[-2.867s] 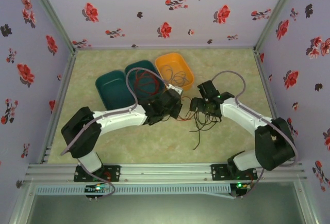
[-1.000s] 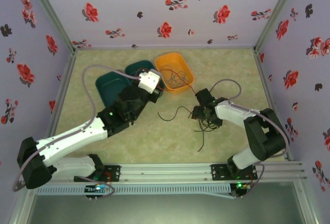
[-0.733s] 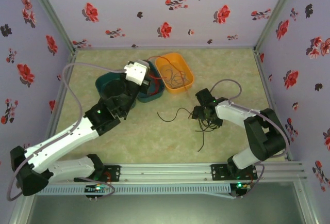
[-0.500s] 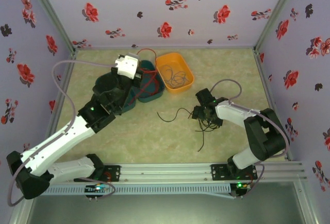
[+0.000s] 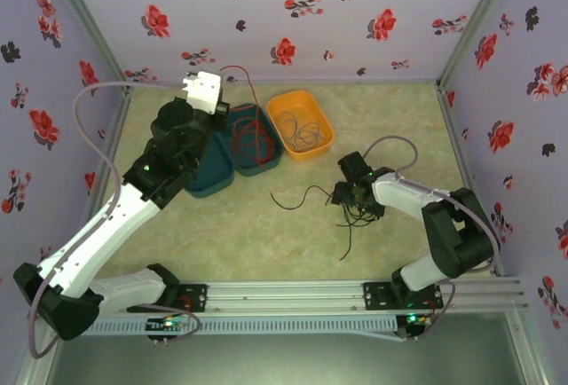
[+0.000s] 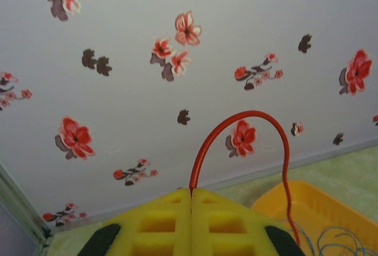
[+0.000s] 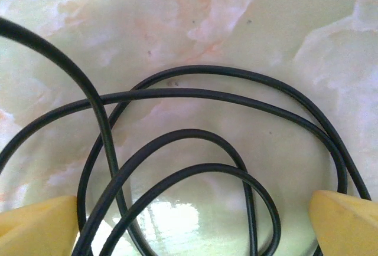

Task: Untangle the cables

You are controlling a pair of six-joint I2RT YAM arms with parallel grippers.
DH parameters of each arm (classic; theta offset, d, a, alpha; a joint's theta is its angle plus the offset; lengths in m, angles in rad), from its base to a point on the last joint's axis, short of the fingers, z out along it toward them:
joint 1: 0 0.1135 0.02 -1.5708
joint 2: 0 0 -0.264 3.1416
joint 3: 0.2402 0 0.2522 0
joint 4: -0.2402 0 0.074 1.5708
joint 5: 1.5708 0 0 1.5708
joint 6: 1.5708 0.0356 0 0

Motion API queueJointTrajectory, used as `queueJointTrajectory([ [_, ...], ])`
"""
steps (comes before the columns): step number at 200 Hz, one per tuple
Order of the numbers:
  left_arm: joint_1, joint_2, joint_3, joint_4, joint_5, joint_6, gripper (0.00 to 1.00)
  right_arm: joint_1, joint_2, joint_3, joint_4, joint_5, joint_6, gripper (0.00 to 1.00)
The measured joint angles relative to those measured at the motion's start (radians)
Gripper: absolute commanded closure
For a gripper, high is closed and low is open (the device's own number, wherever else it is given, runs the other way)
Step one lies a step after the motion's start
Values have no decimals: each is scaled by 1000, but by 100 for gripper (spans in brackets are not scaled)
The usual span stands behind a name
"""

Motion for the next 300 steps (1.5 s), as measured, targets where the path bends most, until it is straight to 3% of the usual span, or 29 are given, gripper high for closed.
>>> queueJointTrajectory([
  [141, 184, 175, 62, -87, 219, -188, 100, -1, -209, 47, -25, 2, -48, 1],
  [300, 241, 479, 144, 11, 383, -387, 100, -1, -234, 52, -24, 16, -55, 1],
])
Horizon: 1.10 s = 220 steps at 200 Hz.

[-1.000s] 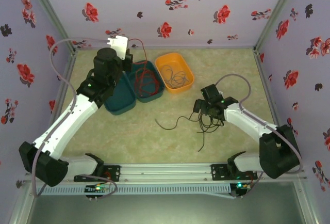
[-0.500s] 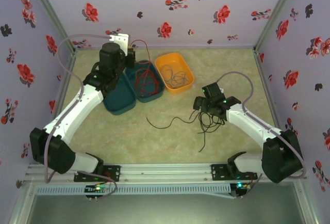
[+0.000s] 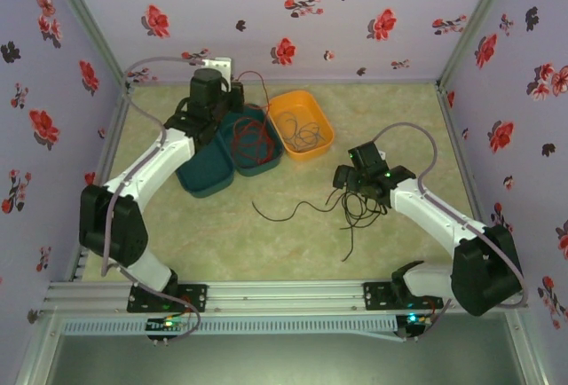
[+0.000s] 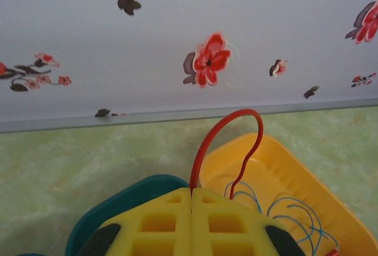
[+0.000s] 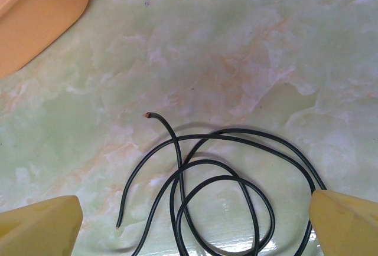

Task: Untangle the cables

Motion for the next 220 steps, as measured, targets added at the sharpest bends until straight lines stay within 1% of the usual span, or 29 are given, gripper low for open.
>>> queueJointTrajectory([
  [42, 31, 33, 0, -1, 0, -63, 100, 0, 5, 0, 0, 0, 0, 1],
  [67, 47, 53, 0, -19, -28, -92, 100, 0, 8, 0, 1, -1, 0, 1],
  [119, 48, 80, -1, -146, -98, -134, 100, 0, 8, 0, 9, -1, 0, 1],
  [171, 48, 87, -25, -256, -186, -145, 100, 0, 10, 0, 17, -4, 0, 1],
  [220, 48, 151, -6, -340, -221, -161, 100, 0, 14, -2, 20, -9, 1, 1],
])
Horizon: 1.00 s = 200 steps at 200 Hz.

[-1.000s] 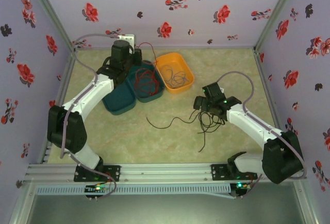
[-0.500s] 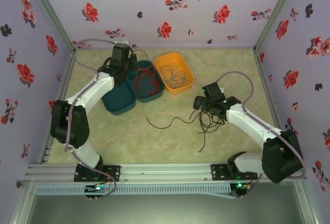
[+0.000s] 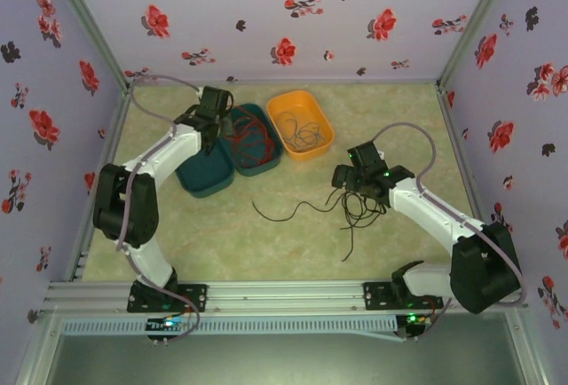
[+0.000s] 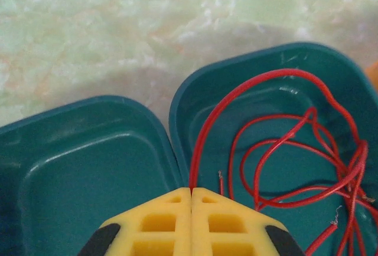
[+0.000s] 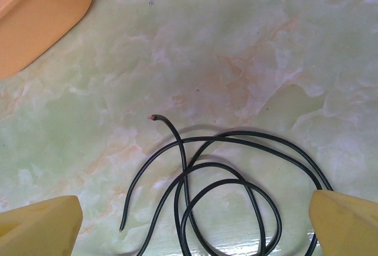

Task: Untangle the cables

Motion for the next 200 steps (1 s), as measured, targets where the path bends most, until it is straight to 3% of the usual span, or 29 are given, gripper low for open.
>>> queueJointTrajectory([
  [76, -44, 24, 33, -70, -2, -10, 96, 0, 10, -4, 3, 0, 0, 1],
  [106, -49, 48, 51, -81, 15, -10, 88, 0, 13, -4, 3, -3, 0, 1],
  [130, -51, 74, 62, -88, 37, -16, 75, 0, 13, -4, 2, -3, 0, 1],
  [200, -60, 156, 137, -87, 114, -20, 74, 0, -9, -4, -7, 3, 0, 1],
])
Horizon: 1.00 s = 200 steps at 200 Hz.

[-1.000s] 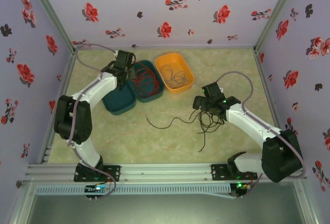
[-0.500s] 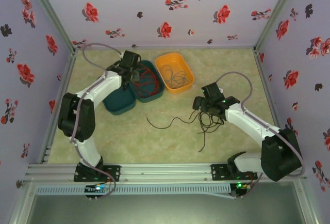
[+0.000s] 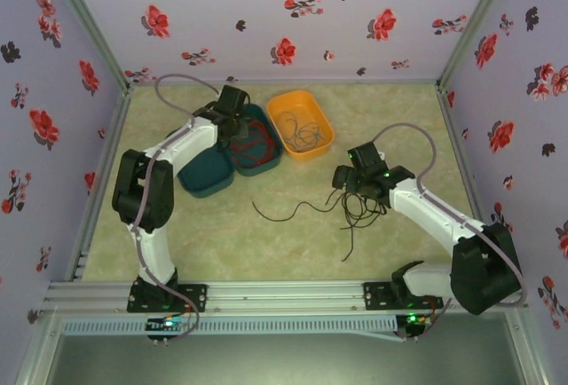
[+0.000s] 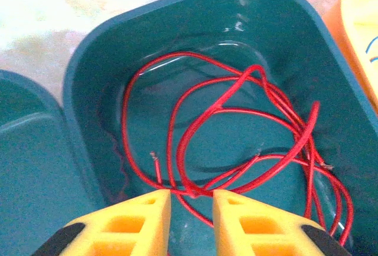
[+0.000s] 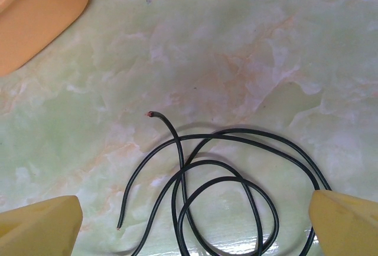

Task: Untangle the cables

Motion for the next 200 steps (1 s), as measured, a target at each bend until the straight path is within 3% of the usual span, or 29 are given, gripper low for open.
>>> queueJointTrajectory([
  [21, -4, 12, 7, 4, 15, 0, 72, 0, -8, 0, -5, 10, 0, 1],
  [43, -17, 10, 7, 14, 23, 3, 62, 0, -24, 0, -27, 37, 3, 1],
  [65, -37, -23, -14, 37, 30, 13, 46, -4, -45, 0, -64, 71, 4, 1],
  [110, -106, -229, -156, 140, 29, 31, 1, -12, -76, -12, -120, 94, 19, 2],
  [167, -333, -410, -414, 329, 50, 159, 0, -17, -91, -48, -148, 60, 31, 10],
  [200, -428, -415, -557, 415, 185, 191, 0, -17, -39, -48, -142, 13, 42, 19],
])
